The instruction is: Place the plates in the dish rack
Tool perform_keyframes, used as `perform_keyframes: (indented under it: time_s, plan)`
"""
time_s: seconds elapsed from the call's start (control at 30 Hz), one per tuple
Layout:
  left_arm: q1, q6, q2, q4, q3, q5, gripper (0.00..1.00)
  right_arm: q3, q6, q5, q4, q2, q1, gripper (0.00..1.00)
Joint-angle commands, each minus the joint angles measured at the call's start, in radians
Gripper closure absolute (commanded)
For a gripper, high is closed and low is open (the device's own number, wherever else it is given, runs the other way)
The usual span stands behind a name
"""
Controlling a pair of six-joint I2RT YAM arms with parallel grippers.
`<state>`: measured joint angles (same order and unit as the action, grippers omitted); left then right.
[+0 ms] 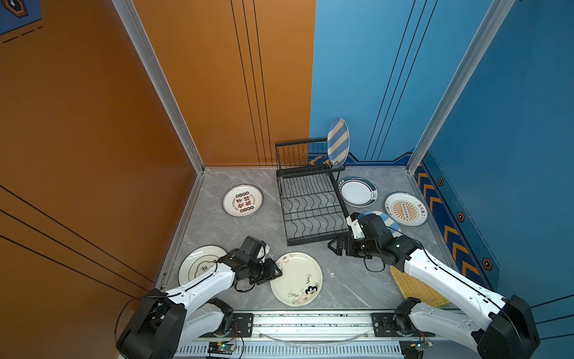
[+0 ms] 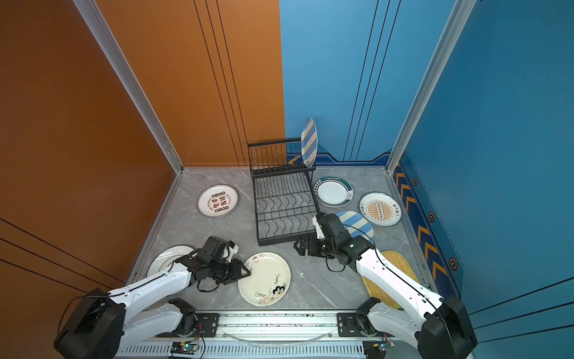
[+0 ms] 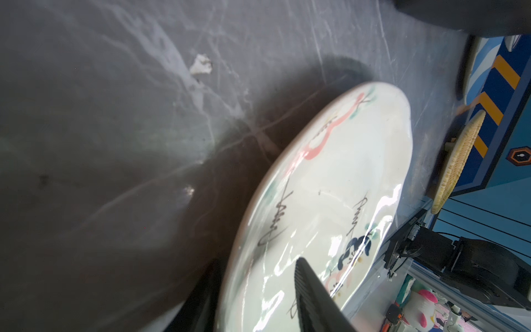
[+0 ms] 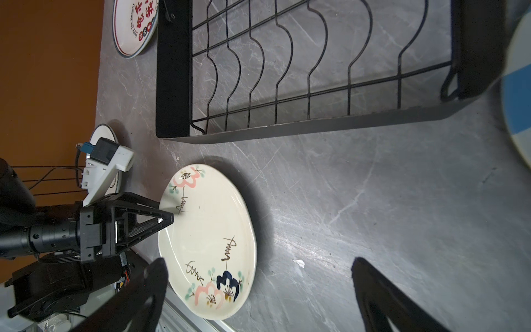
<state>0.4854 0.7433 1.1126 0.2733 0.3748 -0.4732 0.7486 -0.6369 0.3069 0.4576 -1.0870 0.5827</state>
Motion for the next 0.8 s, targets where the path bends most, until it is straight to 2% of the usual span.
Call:
perform_keyframes:
  time_s: [0.0,0.43,0.77]
  plan:
    - [0.026,0.000,0.016,0.013,-0.037,0.002,0.64,-0.022,0.002,0.026,-0.018,0.021,-0.006,0.00]
    - [0.057,-0.002,0.002,0.011,-0.030,-0.002,1.00,-0.047,0.003,0.037,-0.034,0.042,-0.012,0.00]
    - [0.055,-0.017,-0.076,0.010,0.044,-0.073,1.00,-0.071,-0.003,0.050,-0.036,0.081,-0.041,0.00]
